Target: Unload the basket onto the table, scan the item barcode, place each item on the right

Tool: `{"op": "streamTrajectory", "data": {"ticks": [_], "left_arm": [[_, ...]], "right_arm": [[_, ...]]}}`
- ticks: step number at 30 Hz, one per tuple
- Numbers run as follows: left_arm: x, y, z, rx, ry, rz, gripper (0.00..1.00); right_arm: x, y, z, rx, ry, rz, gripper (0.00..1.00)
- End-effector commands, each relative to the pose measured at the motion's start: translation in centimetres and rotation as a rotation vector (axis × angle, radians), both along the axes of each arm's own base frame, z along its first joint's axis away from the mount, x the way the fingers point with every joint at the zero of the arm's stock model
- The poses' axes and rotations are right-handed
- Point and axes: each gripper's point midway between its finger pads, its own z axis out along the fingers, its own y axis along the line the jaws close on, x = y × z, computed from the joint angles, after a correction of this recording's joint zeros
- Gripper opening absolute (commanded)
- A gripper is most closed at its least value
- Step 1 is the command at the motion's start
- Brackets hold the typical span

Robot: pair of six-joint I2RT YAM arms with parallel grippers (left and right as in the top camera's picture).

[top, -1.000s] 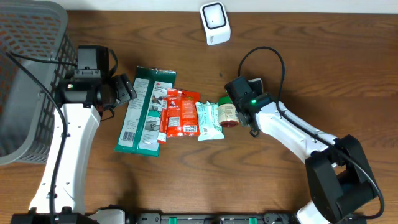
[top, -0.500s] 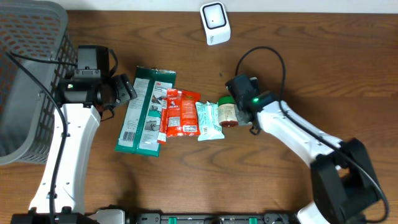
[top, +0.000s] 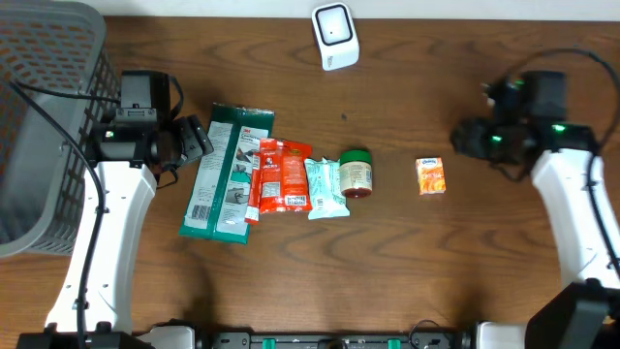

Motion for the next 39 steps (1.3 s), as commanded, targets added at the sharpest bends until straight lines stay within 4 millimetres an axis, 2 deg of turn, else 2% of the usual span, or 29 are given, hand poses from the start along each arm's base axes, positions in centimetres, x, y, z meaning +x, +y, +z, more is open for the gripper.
{"op": "streamTrajectory", "data": {"ticks": [1, 7, 11, 15, 16, 20, 29, 39], "left_arm": [[0.1, 0.2, 0.5, 0.009, -0.012, -0.004, 0.85], [0.1, 0.2, 0.5, 0.009, -0.012, -0.004, 0.85], [0.1, 0.2, 0.5, 0.009, -0.012, -0.004, 0.85], [0.1, 0.2, 0.5, 0.009, -0.012, -0.003, 0.85], [0.1, 0.2, 0.5, 0.009, -0.012, -0.004, 0.85], [0.1, 0.2, 0.5, 0.009, -0.012, -0.004, 0.85], [0.1, 0.2, 0.5, 0.009, -0.012, -0.004, 0.85], [0.1, 0.2, 0.5, 0.009, -0.012, -0.004, 0.85]], "right_arm": [[-1.3, 0.3, -1.1, 0.065, 0.017, 0.088, 0.66], [-2.4, 0.6, -4.0, 0.065, 0.039, 0.130, 0.53], [-2.6, 1.0, -6.2, 0.086, 0.052, 0.144, 0.51], [-2.4, 2.2, -8.0, 0.149, 0.063, 0.207, 0.50], [-2.1, 2.8, -8.7, 0.179, 0.054, 0.254, 0.47], [-1.4, 2.7, -10.8, 0.181, 0.062, 0.279, 0.40], [-1.6, 2.5, -12.3, 0.153, 0.070, 0.322, 0.31], [-2.6, 2.2, -14.2, 0.116, 0.071, 0.318, 0.30]]}}
